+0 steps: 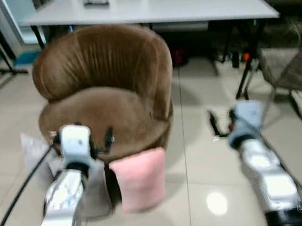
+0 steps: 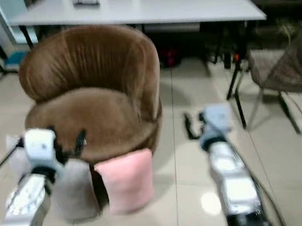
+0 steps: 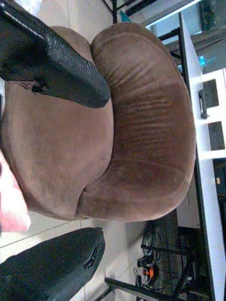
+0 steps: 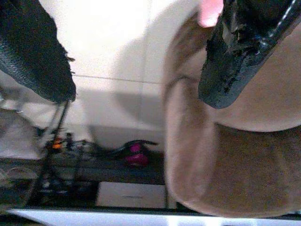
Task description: Move the pillow to the sofa from floor
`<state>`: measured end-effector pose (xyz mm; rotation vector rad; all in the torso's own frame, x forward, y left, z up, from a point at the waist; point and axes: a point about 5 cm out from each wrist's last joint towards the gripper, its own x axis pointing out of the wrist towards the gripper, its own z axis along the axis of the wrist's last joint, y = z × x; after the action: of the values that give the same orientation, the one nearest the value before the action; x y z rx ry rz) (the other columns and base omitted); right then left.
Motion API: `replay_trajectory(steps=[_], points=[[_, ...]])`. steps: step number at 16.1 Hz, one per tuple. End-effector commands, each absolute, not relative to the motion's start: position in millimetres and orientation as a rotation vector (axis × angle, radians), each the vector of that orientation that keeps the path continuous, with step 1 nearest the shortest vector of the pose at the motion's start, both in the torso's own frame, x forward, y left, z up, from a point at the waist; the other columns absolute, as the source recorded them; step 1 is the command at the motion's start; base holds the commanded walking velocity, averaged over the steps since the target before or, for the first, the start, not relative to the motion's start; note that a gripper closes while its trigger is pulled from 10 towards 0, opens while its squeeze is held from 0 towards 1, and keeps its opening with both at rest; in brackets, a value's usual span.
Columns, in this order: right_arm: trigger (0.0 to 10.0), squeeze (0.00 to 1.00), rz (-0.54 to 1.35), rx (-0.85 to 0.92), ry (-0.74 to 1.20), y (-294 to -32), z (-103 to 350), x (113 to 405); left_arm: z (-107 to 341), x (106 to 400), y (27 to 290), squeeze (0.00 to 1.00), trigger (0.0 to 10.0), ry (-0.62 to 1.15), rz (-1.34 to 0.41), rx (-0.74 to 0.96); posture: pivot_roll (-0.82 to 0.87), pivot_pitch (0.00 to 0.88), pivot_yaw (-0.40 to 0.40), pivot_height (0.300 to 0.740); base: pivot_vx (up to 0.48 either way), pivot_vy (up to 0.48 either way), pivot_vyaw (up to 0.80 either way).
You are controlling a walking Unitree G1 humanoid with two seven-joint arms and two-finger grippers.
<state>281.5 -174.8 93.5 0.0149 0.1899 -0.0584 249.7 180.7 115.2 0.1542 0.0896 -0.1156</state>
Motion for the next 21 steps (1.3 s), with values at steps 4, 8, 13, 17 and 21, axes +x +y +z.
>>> replay_trajectory(steps=[4,8,13,17,21], points=[[10.0,0.00,-0.043,0.027,0.173,-166.3,96.5,284.6,117.4,250.7,187.9,0.00,10.0,0.089,-0.096,0.172,0.07,0.000,-0.020,0.740,0.298,0.000,0.00],[10.0,0.00,-0.043,0.023,0.172,-165.9,96.5,286.1,116.1,251.1,188.3,0.00,10.0,0.091,-0.096,0.175,0.07,0.000,-0.023,0.740,0.297,0.000,0.00],[10.0,0.00,-0.045,0.025,0.174,-165.7,95.4,286.4,112.6,250.6,188.6,0.00,10.0,0.093,-0.105,0.172,0.07,0.000,-0.026,0.740,0.300,0.000,0.00],[10.0,0.00,-0.054,0.019,0.175,-168.6,94.1,285.7,113.7,250.2,188.1,0.00,10.0,0.087,-0.111,0.171,0.07,0.000,-0.026,0.740,0.306,0.000,0.00],[10.0,0.00,-0.063,0.029,0.164,-168.5,94.9,286.0,113.7,250.0,188.5,0.00,10.0,0.086,-0.115,0.174,0.08,0.000,-0.027,0.740,0.308,0.000,0.00]])
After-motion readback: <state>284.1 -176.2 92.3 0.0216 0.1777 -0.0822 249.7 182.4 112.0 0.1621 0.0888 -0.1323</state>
